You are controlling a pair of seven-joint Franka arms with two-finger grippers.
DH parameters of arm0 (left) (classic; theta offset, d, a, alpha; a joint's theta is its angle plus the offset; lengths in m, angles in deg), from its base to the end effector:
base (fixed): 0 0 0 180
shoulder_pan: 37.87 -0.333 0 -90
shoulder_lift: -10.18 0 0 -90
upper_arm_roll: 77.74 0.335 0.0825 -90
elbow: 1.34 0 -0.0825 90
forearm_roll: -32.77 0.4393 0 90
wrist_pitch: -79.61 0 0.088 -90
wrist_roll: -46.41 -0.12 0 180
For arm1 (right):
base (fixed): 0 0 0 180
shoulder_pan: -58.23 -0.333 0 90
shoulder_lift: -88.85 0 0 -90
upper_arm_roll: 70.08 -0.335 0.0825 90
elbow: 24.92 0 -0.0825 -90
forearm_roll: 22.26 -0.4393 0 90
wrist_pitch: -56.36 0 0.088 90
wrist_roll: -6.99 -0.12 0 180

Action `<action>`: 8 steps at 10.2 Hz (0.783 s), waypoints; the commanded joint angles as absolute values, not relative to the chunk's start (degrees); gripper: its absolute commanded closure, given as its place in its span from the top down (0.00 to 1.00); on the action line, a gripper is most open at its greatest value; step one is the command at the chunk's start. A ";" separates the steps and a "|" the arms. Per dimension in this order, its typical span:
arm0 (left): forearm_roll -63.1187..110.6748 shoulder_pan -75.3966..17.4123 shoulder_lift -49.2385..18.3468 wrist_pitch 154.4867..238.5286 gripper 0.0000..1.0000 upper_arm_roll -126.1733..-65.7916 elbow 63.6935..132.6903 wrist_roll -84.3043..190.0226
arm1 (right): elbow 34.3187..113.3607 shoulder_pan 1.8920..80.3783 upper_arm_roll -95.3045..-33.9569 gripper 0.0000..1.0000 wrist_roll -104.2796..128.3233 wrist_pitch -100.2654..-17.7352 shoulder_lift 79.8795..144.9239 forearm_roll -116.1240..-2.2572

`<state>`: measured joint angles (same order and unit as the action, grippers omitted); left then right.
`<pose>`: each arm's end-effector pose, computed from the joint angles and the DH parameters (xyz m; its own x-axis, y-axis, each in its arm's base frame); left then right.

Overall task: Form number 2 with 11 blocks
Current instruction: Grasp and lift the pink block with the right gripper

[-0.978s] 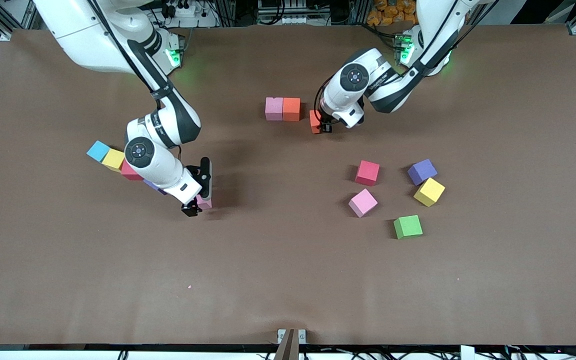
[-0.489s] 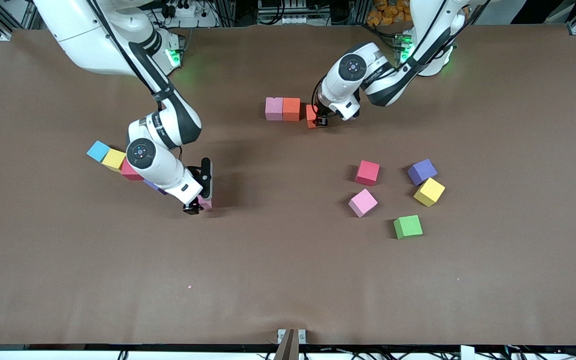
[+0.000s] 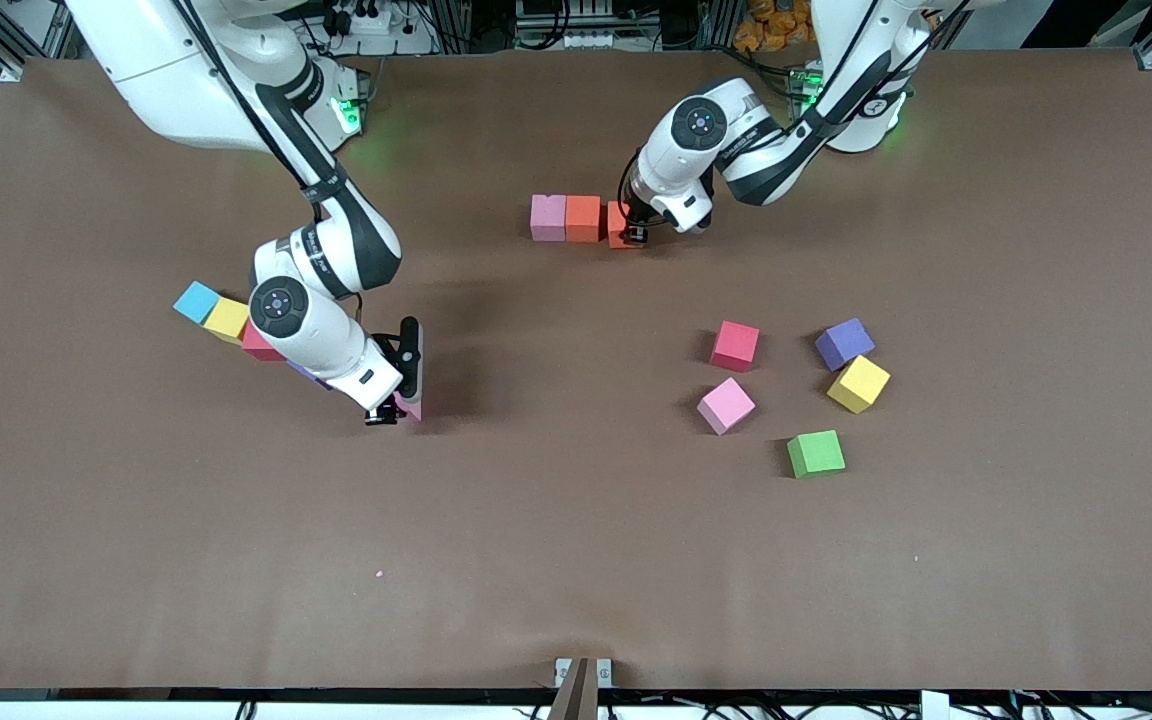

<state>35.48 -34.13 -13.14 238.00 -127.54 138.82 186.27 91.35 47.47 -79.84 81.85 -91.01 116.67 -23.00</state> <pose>0.2815 -0.4393 0.1604 0.0359 0.9733 -0.2267 0.9806 -0.0780 -0.1797 0.6084 0.2277 0.1730 -0.0629 0.9930 0.0999 0.9975 0.0594 0.0373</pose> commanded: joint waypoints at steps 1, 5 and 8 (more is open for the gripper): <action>34.88 -34.09 -12.68 240.00 0.24 -127.58 139.81 184.05 | 91.62 48.39 -80.10 0.42 81.79 -90.34 114.17 -22.70; 34.88 -34.18 -13.73 241.32 0.24 -127.49 139.72 182.64 | 91.62 48.65 -80.10 0.41 79.69 -83.15 109.17 -22.87; 34.88 -34.18 -14.34 241.85 0.25 -127.49 139.63 182.73 | 91.71 48.65 -80.10 0.41 78.36 -80.41 107.31 -22.96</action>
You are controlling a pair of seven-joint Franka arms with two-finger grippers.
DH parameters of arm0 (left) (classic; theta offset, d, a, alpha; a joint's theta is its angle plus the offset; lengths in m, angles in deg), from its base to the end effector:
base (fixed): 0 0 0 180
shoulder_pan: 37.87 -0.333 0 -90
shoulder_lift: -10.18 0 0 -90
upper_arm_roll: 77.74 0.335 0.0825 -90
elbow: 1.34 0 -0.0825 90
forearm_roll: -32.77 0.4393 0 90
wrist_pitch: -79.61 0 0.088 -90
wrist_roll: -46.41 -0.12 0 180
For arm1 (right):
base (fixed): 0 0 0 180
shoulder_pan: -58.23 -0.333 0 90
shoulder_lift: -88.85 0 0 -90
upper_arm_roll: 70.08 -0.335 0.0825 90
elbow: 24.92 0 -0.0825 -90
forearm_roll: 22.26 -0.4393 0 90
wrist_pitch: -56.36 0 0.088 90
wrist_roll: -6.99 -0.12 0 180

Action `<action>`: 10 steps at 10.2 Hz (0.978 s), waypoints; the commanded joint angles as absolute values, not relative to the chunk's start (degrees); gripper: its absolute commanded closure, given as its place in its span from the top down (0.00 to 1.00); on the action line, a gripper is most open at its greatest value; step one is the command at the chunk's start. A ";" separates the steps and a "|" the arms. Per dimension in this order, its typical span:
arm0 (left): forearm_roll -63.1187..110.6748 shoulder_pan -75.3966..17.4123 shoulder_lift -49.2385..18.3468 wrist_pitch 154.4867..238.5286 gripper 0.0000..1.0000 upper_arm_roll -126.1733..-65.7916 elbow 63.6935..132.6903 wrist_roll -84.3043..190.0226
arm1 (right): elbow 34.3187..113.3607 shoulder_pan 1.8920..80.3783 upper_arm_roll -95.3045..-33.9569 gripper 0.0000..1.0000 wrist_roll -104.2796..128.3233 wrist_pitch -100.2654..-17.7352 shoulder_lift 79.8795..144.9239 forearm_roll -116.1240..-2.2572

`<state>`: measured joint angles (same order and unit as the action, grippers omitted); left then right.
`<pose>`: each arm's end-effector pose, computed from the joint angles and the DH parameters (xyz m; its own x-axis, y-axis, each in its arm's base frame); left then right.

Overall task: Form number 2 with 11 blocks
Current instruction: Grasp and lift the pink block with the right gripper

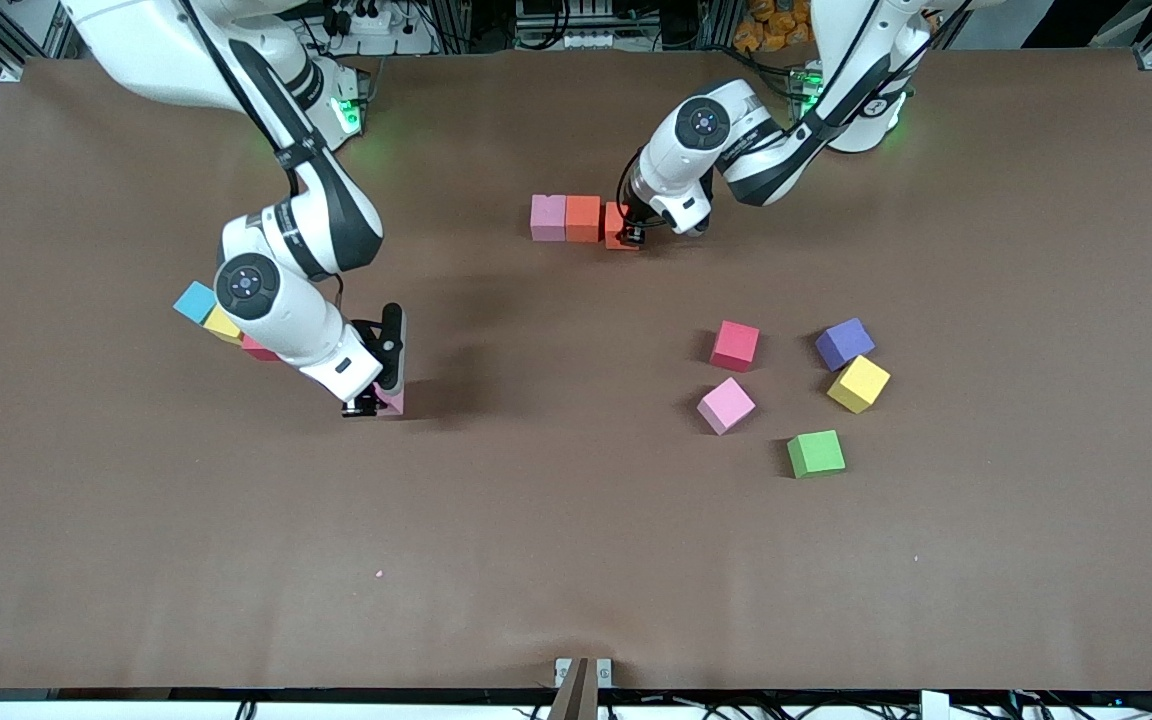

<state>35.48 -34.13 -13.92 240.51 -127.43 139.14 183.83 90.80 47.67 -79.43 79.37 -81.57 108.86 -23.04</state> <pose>0.2817 -0.4401 0.1581 0.0674 0.9631 -0.2606 0.9810 -0.1116 -0.1588 0.6124 0.2203 0.2490 -0.0199 0.9970 0.0748 0.9996 0.0184 0.0203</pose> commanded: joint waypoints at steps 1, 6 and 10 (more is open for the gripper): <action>34.88 -34.18 -14.61 241.85 0.25 -127.49 139.54 182.73 | 92.06 49.26 -80.10 0.41 78.18 -80.40 107.13 -23.05; 34.88 -34.53 -14.87 241.85 0.25 -127.49 139.54 182.81 | 92.15 50.49 -80.01 0.42 78.97 -77.52 105.20 -22.79; 34.88 -34.53 -14.96 241.85 0.26 -127.49 139.19 183.17 | 92.33 51.64 -80.19 0.42 79.06 -75.30 104.32 -22.78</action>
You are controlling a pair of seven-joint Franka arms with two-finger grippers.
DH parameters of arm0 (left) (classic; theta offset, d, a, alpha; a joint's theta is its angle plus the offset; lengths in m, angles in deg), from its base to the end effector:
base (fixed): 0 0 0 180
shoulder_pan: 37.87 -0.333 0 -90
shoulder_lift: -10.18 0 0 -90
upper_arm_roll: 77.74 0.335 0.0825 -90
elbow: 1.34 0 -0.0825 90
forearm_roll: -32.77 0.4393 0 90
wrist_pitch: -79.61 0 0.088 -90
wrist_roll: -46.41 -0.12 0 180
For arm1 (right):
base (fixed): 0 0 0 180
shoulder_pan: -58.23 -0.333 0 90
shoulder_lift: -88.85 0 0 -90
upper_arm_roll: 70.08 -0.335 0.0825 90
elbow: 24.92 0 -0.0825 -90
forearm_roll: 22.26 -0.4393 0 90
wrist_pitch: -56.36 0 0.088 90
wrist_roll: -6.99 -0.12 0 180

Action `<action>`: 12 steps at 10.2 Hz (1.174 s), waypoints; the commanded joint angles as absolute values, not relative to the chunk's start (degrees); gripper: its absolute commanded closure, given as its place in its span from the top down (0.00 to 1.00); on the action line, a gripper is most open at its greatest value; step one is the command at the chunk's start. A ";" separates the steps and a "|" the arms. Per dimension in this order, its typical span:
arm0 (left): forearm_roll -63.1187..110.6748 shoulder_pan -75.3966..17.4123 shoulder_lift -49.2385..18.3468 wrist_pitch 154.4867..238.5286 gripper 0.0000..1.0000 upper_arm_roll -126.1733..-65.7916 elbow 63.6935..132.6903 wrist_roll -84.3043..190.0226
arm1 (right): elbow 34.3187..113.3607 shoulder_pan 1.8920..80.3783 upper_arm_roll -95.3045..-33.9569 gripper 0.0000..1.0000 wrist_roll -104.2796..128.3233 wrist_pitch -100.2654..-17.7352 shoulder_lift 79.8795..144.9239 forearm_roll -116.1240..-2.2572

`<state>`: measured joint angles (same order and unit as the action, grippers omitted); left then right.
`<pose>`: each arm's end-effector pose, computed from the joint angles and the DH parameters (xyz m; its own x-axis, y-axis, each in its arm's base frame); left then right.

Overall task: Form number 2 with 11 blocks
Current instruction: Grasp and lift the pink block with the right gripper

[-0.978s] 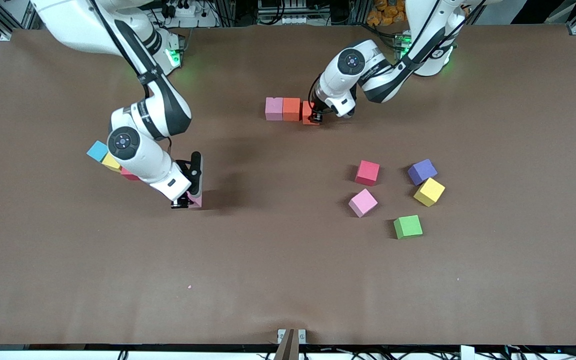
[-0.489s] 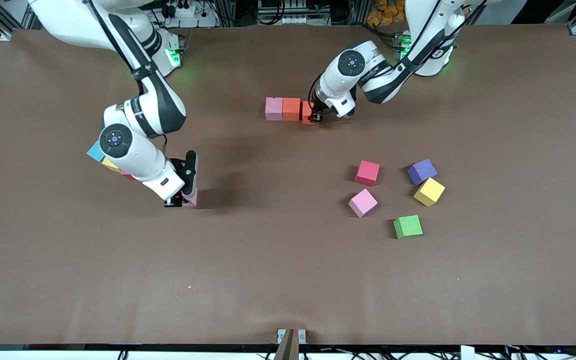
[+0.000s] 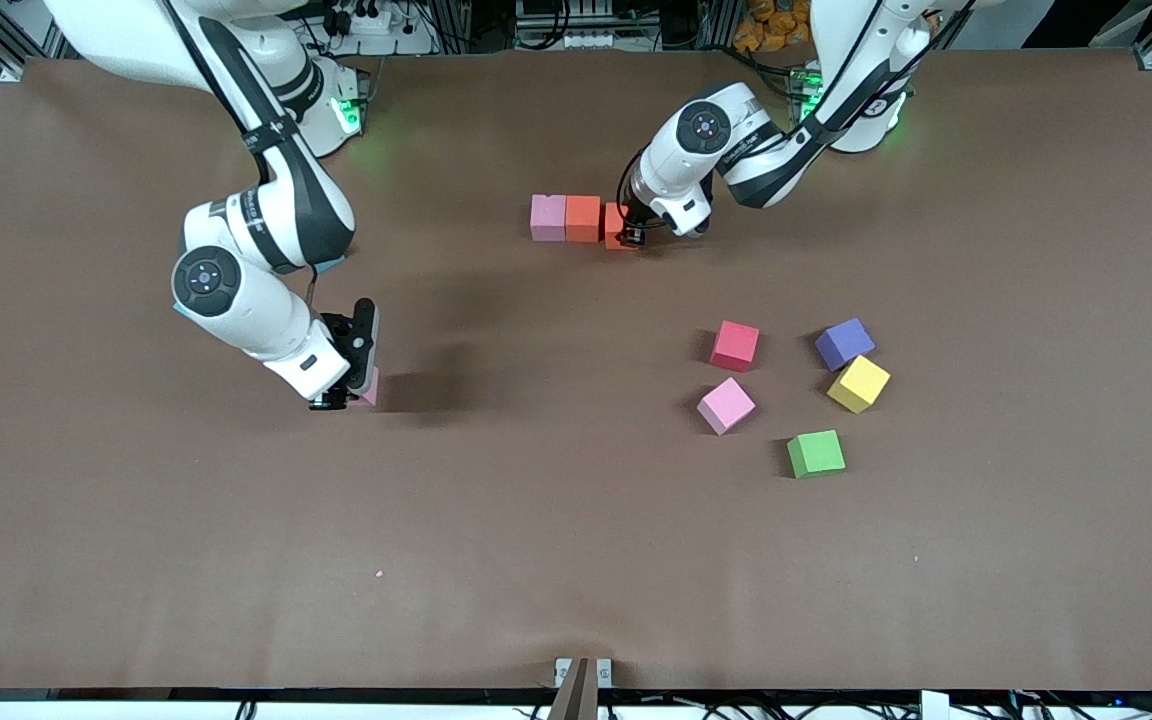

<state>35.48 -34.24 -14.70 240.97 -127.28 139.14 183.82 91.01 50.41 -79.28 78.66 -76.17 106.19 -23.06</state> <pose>0.2819 -0.4391 0.1542 0.0587 0.9624 -0.2652 0.9803 -0.1058 -0.1670 0.6139 0.1868 0.2685 0.0400 0.9979 0.0518 0.9989 -0.0386 -0.0274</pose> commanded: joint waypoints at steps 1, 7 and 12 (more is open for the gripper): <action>34.88 -34.44 -14.96 241.85 0.26 -127.49 139.19 183.17 | 92.33 52.25 -80.36 0.42 79.15 -74.96 104.49 -22.78; 34.53 -34.09 -15.49 241.77 0.27 -127.40 138.32 183.52 | 94.00 52.52 -80.36 0.42 78.10 -73.55 102.74 -22.78; 34.09 -33.74 -15.93 241.77 0.33 -127.40 137.79 183.52 | 94.00 52.70 -80.45 0.42 78.01 -73.46 102.91 -22.78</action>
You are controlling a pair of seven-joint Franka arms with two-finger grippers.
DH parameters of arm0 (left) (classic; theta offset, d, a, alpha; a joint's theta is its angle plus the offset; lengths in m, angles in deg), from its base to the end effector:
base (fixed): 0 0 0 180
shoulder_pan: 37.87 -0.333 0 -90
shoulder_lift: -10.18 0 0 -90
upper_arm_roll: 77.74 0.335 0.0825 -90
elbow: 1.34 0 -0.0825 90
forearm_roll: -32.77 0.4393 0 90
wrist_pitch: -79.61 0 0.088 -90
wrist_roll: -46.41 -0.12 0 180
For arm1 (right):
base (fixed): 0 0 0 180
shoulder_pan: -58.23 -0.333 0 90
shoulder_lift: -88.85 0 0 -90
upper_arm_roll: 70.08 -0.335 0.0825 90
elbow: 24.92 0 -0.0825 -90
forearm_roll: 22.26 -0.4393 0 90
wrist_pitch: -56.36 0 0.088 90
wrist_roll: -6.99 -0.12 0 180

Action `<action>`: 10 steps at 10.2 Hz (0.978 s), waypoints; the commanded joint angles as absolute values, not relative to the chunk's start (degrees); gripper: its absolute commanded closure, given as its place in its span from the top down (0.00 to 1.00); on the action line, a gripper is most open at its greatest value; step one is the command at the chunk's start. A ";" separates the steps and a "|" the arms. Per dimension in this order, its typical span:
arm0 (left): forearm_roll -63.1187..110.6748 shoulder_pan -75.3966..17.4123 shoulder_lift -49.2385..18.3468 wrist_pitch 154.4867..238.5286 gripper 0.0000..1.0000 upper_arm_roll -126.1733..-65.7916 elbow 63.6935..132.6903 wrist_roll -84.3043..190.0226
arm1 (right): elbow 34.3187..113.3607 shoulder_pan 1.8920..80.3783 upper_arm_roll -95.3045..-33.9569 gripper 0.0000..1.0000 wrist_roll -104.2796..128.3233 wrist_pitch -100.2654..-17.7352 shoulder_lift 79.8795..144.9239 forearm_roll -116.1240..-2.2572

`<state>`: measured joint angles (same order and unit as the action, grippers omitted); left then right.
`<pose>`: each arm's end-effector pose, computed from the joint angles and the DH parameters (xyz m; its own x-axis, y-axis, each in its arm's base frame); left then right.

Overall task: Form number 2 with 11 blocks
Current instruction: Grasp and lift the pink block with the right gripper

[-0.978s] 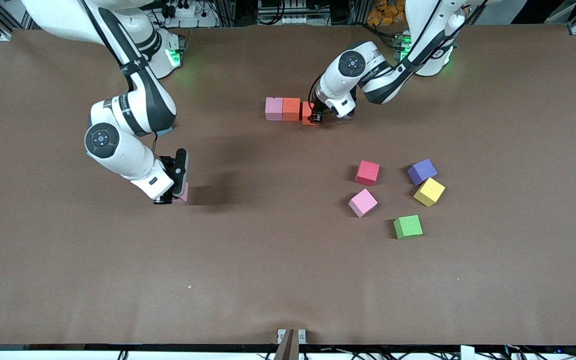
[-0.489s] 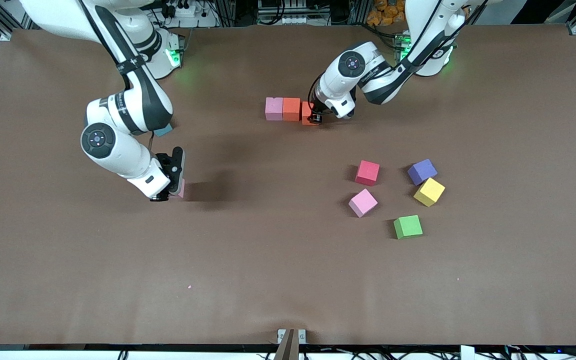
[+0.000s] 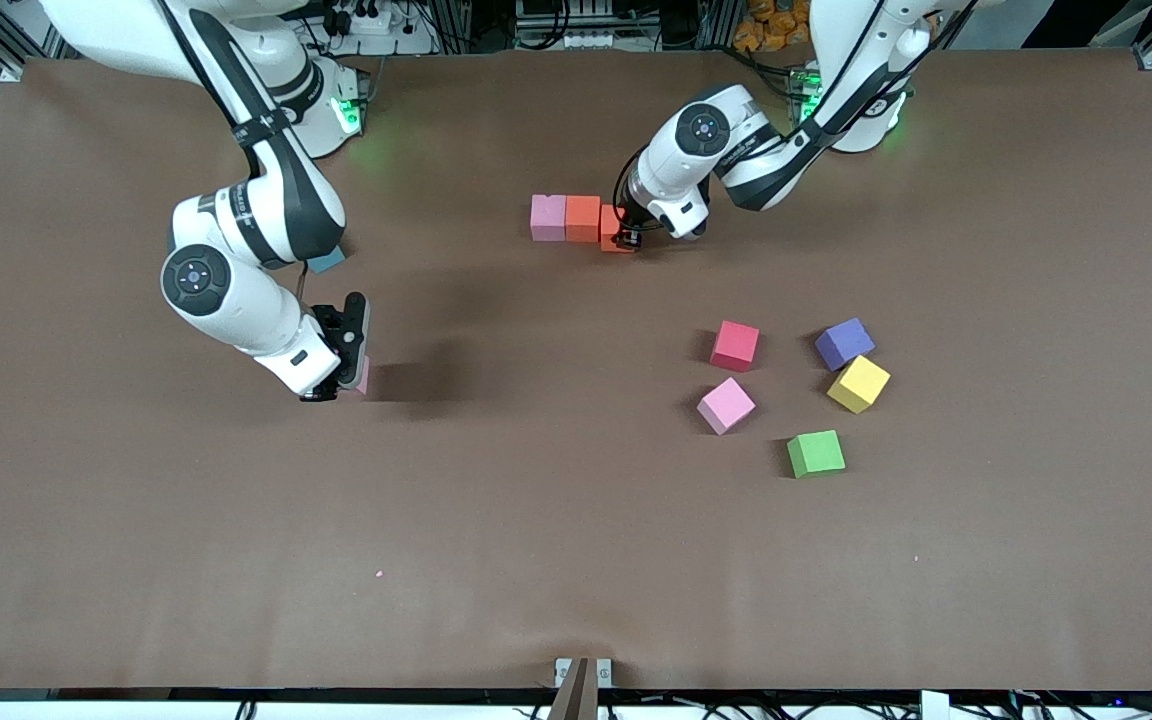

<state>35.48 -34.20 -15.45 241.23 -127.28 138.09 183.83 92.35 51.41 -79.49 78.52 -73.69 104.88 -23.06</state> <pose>0.2870 -0.4450 0.1565 0.0524 0.9584 -0.2804 0.9811 -0.1018 -0.1648 0.6045 0.1754 0.2685 0.0546 0.9979 0.0355 0.9963 -0.0521 -0.0683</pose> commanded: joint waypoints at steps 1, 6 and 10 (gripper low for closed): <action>34.09 -33.65 -16.28 241.77 0.54 -127.40 137.79 183.43 | 94.00 52.61 -80.45 0.42 78.01 -73.54 103.00 -22.78; 34.70 -34.79 -14.45 241.15 1.00 -127.40 137.87 182.73 | 94.00 52.52 -80.45 0.42 77.92 -73.55 103.09 -22.78; 34.79 -41.87 -10.48 237.20 1.00 -133.69 137.35 182.64 | 93.91 50.07 -80.80 0.42 68.12 -71.97 101.95 -22.87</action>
<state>35.48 -37.18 -13.84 239.44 -128.67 137.06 183.46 92.61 51.04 -79.95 73.64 -73.20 104.39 -23.07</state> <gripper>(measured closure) 0.000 0.471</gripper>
